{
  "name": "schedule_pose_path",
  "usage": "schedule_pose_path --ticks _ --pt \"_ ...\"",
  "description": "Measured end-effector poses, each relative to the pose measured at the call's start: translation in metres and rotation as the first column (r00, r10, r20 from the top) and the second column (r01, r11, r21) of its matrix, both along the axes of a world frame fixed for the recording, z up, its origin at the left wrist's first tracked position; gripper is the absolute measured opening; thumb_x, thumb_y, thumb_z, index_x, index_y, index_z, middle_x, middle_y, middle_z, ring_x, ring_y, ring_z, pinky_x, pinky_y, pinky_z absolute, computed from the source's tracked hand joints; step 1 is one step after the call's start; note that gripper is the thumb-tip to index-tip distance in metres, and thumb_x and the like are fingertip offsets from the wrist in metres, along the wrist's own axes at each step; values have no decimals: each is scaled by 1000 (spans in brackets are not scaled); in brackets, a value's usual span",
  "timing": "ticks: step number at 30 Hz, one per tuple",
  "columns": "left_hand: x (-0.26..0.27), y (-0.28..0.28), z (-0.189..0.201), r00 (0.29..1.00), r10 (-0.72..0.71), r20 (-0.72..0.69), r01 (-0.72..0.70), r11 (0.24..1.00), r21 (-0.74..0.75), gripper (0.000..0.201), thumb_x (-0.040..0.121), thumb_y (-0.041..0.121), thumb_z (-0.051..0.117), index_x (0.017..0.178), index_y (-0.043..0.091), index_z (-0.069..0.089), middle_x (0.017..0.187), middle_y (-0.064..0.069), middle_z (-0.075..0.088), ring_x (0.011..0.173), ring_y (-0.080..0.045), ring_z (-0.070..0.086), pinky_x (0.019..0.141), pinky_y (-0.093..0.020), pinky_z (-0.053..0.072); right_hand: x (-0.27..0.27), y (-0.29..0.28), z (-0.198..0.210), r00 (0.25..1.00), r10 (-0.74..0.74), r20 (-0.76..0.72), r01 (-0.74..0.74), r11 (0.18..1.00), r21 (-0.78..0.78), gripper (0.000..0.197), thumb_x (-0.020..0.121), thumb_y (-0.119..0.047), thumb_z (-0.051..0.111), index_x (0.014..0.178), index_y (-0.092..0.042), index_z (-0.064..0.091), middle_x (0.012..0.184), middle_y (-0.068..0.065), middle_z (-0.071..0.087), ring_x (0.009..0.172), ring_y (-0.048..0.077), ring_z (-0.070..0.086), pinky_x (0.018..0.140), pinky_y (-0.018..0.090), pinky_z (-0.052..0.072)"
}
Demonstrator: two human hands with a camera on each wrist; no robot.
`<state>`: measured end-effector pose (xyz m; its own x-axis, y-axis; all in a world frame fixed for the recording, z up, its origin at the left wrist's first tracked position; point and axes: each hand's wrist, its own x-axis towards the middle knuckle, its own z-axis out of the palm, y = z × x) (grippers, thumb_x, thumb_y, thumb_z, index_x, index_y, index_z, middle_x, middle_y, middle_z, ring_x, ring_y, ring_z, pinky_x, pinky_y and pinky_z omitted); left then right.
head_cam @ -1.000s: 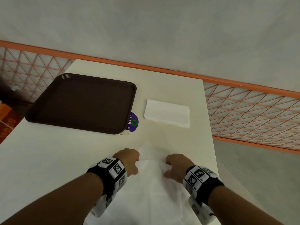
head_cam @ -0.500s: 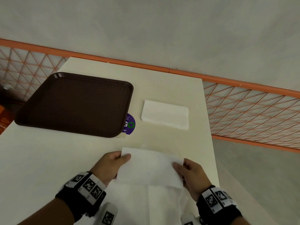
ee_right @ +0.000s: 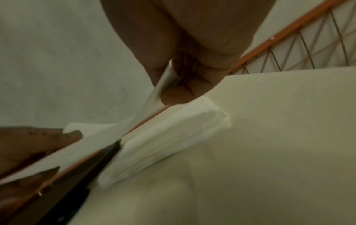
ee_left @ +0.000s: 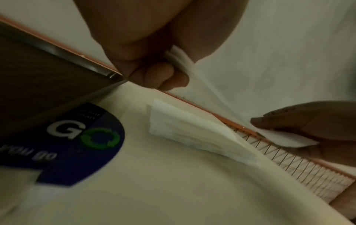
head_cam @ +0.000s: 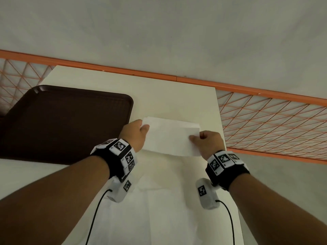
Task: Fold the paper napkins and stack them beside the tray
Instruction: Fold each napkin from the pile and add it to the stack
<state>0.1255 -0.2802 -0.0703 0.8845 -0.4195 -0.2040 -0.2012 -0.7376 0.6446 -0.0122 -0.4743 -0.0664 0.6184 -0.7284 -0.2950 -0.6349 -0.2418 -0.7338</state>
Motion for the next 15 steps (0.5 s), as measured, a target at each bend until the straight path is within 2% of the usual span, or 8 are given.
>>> schedule_pose_path --ticks 2,5,9,15 --pt "12 -11 -5 1000 -6 26 5 999 46 40 99 32 44 67 11 33 70 -7 46 77 -35 52 67 -35 37 13 -10 -2 999 7 -52 -10 998 -56 26 85 -31 71 87 -5 71 81 8 68 76 25 60 69 30 48" --pt "25 -24 -12 999 -4 51 -2 994 109 42 99 34 42 66 14 28 69 -7 43 72 -32 46 64 -35 35 27 -23 -9 995 -2 -99 -7 995 -96 21 85 -31 70 92 -11 73 85 6 68 81 25 61 69 27 46" --pt "35 -36 -20 996 -40 83 23 979 201 35 100 37 40 79 10 36 79 -11 48 74 -32 46 64 -36 36 38 -36 -15 994 -1 -109 -13 992 -126 17 85 -31 70 88 -15 71 85 7 70 82 27 65 71 29 51" --pt "38 -45 -28 990 -78 116 41 956 291 32 100 41 37 86 12 37 79 -9 49 73 -30 47 63 -36 36 41 -42 -20 992 -10 -129 -12 986 -169 14 87 -33 68 87 -19 68 87 3 68 81 22 61 69 26 44"
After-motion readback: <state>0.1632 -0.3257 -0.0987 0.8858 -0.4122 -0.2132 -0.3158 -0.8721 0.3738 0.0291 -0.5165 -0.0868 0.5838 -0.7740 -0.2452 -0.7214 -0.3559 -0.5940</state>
